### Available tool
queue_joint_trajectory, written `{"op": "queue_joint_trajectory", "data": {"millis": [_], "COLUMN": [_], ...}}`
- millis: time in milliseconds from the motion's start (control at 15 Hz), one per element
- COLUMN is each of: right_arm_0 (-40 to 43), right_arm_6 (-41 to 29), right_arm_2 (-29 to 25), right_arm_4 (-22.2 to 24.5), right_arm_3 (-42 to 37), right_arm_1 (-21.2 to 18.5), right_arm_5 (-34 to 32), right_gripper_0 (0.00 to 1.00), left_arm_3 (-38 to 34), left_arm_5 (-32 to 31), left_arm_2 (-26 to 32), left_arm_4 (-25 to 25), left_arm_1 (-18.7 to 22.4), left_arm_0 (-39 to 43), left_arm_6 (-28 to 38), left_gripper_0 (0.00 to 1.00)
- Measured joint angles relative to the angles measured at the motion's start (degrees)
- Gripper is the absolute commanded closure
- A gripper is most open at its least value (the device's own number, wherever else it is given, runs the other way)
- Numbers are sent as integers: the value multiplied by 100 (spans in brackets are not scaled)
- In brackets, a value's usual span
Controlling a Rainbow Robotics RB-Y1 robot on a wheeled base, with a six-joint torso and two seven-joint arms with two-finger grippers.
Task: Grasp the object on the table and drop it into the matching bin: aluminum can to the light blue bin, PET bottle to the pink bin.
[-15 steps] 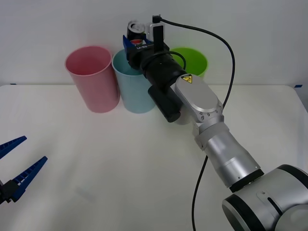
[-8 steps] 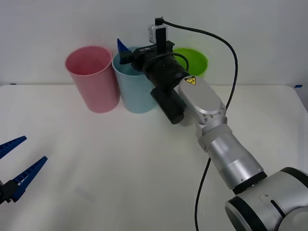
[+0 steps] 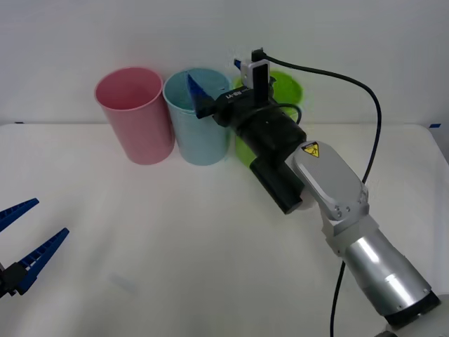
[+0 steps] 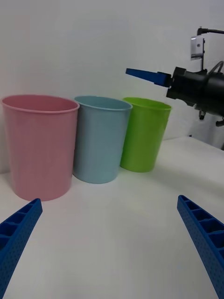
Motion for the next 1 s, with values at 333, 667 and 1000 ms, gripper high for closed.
{"op": "queue_joint_trajectory", "data": {"millis": [333, 667, 1000], "right_arm_0": [1212, 2453, 3395], "right_arm_6": [-90, -49, 118], "right_arm_2": [189, 71, -730], "right_arm_4": [-126, -293, -451], "right_arm_3": [-1474, -2618, -2853], "right_arm_1": [-904, -1774, -1900], "right_arm_5": [-171, -428, -1369], "right_gripper_0": [0, 0, 0], "left_arm_3": [0, 0, 0], "left_arm_5": [0, 0, 0], "left_arm_2": [0, 0, 0], "left_arm_4": [0, 0, 0], "left_arm_1": [0, 0, 0], "left_arm_0": [0, 0, 0], "left_arm_6": [0, 0, 0], "left_gripper_0": [0, 0, 0]}}
